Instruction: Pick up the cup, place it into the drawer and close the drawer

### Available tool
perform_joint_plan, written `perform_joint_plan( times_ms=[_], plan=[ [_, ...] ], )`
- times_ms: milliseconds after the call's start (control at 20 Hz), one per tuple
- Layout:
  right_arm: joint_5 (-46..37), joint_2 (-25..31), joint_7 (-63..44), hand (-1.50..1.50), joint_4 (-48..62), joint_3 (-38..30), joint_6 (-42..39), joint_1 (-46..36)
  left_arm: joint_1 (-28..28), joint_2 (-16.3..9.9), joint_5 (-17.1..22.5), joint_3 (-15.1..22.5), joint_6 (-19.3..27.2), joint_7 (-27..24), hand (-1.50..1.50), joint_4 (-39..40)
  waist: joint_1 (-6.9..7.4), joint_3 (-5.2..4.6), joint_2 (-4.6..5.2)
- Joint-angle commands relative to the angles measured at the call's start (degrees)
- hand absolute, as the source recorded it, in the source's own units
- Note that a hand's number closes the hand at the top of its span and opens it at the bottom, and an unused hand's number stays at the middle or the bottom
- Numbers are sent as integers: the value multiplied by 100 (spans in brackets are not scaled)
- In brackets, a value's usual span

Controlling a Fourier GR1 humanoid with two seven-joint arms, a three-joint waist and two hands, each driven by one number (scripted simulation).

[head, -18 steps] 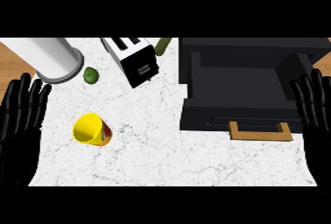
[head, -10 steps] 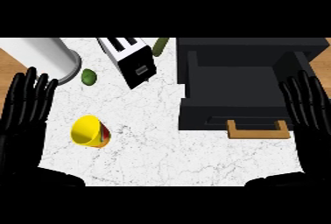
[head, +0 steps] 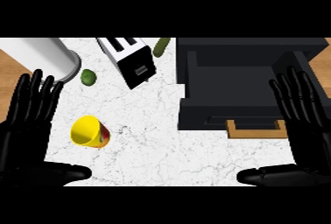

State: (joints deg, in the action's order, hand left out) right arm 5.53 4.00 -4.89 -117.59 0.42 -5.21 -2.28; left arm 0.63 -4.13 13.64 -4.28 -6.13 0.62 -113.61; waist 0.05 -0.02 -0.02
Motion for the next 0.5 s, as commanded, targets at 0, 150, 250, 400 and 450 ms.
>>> perform_joint_plan(
  times_ms=[0,150,250,400,450],
  plan=[
    [-286,-292,-18,-150,-93,366,211,122,126,171,-231,258,305,304,-150,-214,-6,2,-2],
    [-136,-109,125,-150,400,-58,118,-301,140,-66,194,-239,-162,-200,-150,394,2,1,2],
    [-183,-175,414,-150,301,9,61,78,334,-77,166,-194,-5,134,-150,253,-8,2,0],
    [203,64,-208,-150,102,-279,-39,-313,377,201,-360,174,494,296,-150,129,-11,2,-1],
    [220,8,-112,-150,-81,-210,-49,-222,246,62,-121,-45,153,10,-150,444,-11,1,-1]
  ],
)
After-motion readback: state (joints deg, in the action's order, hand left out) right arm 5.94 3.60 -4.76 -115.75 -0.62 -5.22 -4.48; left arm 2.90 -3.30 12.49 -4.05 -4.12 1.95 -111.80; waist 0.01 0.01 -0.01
